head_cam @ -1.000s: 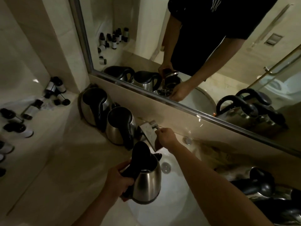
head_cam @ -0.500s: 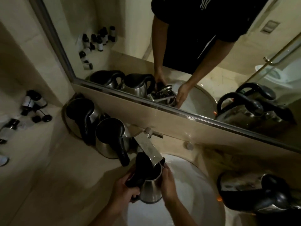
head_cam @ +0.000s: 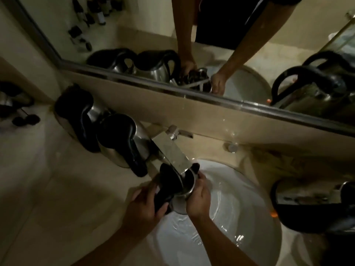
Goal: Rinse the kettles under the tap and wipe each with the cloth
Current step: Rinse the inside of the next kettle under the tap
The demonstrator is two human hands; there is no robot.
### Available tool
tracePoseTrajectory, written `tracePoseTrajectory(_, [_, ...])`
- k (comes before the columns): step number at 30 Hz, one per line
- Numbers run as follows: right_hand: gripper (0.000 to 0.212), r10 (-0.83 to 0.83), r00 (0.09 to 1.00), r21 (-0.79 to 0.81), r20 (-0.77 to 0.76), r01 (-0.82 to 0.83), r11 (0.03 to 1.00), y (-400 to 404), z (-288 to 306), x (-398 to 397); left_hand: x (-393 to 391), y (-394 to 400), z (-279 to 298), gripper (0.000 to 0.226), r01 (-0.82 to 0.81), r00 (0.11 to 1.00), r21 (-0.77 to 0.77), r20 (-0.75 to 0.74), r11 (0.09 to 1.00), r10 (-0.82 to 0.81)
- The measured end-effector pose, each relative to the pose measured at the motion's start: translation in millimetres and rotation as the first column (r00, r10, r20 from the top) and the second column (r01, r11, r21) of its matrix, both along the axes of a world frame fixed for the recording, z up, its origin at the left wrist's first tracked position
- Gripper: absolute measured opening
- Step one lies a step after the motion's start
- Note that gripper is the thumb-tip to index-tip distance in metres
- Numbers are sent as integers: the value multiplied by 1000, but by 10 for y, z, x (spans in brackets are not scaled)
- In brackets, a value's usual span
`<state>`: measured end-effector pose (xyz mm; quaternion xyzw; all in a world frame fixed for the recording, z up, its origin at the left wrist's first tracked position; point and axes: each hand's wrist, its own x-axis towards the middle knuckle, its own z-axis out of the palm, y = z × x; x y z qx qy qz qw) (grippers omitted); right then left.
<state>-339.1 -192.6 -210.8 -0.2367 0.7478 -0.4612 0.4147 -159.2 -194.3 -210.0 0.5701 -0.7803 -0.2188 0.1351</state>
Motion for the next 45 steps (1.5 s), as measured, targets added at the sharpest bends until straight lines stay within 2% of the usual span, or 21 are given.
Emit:
tracePoseTrajectory(3, [50,-63,997,-57,-44,60,997,80,-57,28,-16,29,-11,78,-25,996,-125,82,992,36])
tracePoseTrajectory(5, [44,-72,992,-90,-105,62,994,71,-68,24,-17,43,-3,71,0,994,-100,110,995,11])
tracePoseTrajectory(8, [55,-72,985,-134,-156,51,990,23,-173,-26,-28,18,-33,63,-19,990,-74,141,997,29])
tracePoseTrajectory(11, [55,-97,982,-153,-161,73,986,35,-244,-12,-27,16,-136,60,-22,986,-132,159,991,43])
tracePoseTrajectory(15, [49,-121,981,-202,-153,89,975,56,-227,-6,41,16,-258,58,85,976,-224,217,971,-36])
tracePoseTrajectory(20, [57,-104,966,-231,-239,48,972,-6,-278,-45,-10,-56,-235,58,54,988,-293,151,955,-9])
tracePoseTrajectory(26, [55,-156,960,-286,-234,86,954,7,-474,-65,-35,-124,-204,47,67,993,-329,117,942,-30])
tracePoseTrajectory(32, [45,-129,957,-271,-261,56,961,39,-408,-33,17,-58,-226,53,84,984,-271,171,959,-38])
tracePoseTrajectory(45, [49,-147,945,-291,-293,58,955,68,-416,-18,43,-32,-250,45,99,982,-201,175,975,-63])
